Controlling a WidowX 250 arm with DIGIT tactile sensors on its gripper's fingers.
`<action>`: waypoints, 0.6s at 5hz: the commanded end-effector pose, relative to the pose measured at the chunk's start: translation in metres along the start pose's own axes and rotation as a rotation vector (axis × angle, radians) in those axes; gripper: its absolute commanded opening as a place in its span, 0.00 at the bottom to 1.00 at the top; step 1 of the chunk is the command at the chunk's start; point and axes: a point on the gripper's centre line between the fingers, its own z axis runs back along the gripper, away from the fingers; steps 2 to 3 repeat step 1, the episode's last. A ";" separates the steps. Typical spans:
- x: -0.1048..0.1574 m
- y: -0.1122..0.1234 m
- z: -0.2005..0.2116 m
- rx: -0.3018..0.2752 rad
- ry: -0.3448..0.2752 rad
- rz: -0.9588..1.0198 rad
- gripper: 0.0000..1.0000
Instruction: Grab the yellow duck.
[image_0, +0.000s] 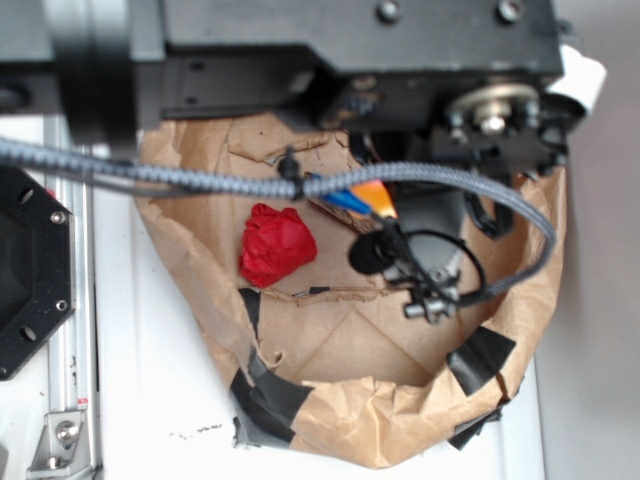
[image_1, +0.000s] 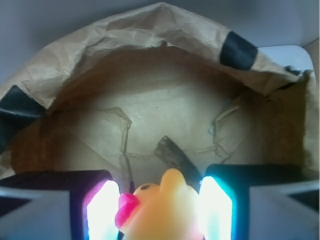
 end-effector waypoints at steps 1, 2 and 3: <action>-0.006 0.004 0.005 -0.014 0.005 -0.009 0.00; -0.006 0.004 0.005 -0.014 0.005 -0.009 0.00; -0.006 0.004 0.005 -0.014 0.005 -0.009 0.00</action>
